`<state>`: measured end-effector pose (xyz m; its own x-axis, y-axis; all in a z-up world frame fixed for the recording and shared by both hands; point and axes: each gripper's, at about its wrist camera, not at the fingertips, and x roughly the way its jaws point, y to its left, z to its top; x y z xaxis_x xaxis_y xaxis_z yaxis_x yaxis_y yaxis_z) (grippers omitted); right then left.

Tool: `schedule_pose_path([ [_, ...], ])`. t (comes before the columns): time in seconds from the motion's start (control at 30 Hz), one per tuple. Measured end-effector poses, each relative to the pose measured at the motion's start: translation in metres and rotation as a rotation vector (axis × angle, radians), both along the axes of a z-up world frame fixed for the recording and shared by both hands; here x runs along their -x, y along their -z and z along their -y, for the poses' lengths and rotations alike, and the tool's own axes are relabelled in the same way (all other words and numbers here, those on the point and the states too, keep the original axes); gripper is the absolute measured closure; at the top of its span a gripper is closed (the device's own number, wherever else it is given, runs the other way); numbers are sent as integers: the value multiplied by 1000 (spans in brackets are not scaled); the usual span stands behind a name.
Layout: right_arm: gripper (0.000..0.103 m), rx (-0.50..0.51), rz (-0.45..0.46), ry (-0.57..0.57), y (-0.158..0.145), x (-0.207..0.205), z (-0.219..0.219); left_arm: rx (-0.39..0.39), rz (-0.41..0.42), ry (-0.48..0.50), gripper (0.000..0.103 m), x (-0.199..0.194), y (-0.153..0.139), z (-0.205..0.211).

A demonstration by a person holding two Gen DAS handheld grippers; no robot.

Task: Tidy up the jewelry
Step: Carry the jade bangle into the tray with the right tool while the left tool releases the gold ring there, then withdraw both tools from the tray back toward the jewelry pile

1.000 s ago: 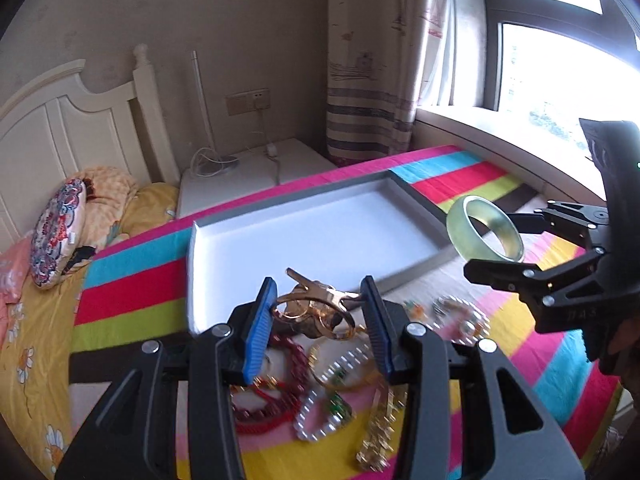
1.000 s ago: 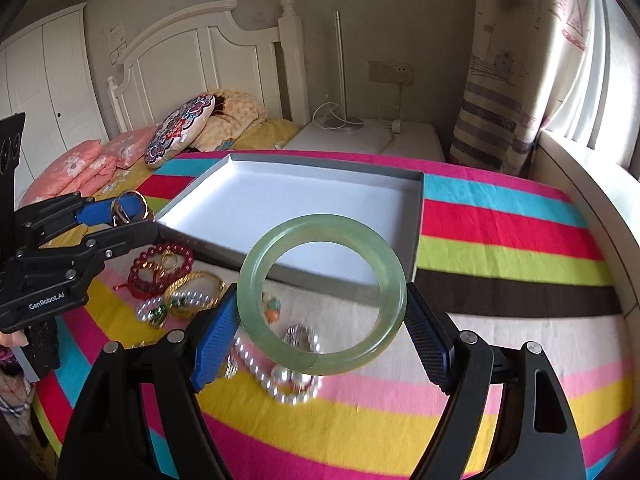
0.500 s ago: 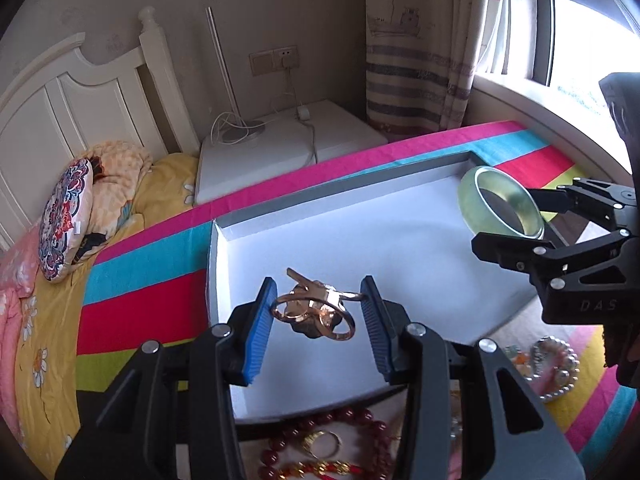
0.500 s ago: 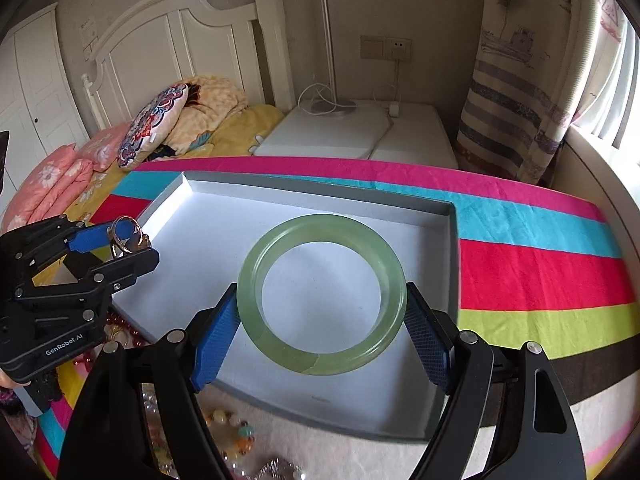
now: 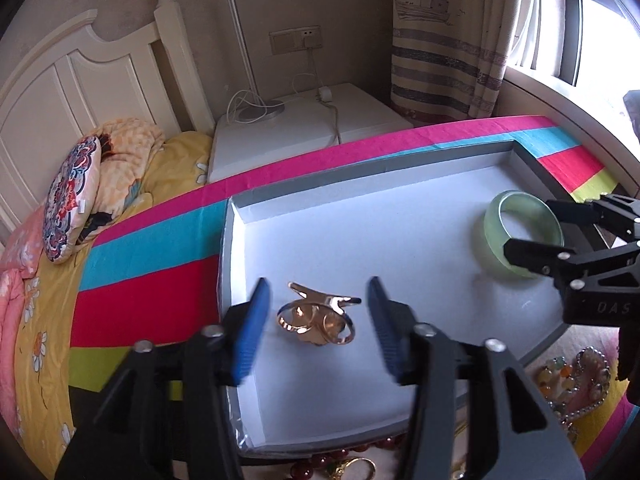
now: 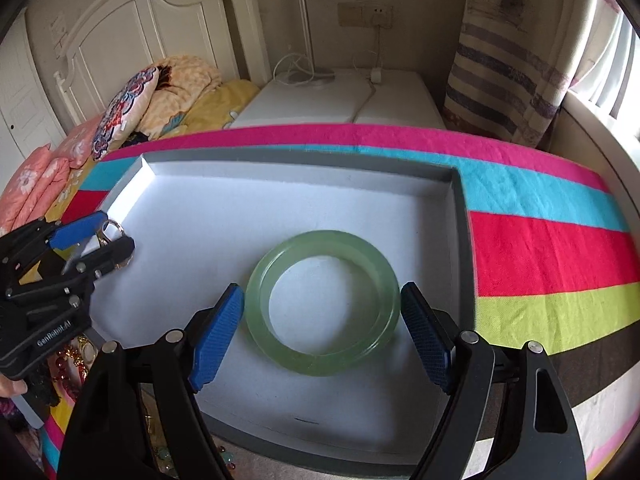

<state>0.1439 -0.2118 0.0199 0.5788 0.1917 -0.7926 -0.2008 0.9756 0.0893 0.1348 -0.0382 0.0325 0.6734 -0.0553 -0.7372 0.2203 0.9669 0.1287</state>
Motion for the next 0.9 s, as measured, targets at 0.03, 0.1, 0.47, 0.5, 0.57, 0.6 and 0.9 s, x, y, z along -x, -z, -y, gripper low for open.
schedule_pose_path([
  [0.03, 20, 9, 21, 0, -5, 3, 0, 0, 8, -2, 35, 2, -1, 0],
  [0.1, 20, 12, 48, -8, -12, 8, -1, -2, 22, -7, 33, 8, -4, -1],
  [0.47, 18, -3, 146, -22, -49, 52, 0, -42, 134, -52, 9, 62, -33, 0],
  [0.5, 17, 0, 153, -25, -50, 56, 1, -41, 145, -57, 7, 68, -37, -1],
  [0.57, 17, 6, 163, -35, -52, 66, 0, -49, 177, -86, 5, 86, -43, -4],
  [0.6, 17, 10, 166, -38, -52, 71, -1, -48, 188, -100, 5, 93, -45, -7],
  [0.9, 16, -46, 169, -14, -38, 118, 8, 45, 205, -235, 2, 168, -39, -49],
])
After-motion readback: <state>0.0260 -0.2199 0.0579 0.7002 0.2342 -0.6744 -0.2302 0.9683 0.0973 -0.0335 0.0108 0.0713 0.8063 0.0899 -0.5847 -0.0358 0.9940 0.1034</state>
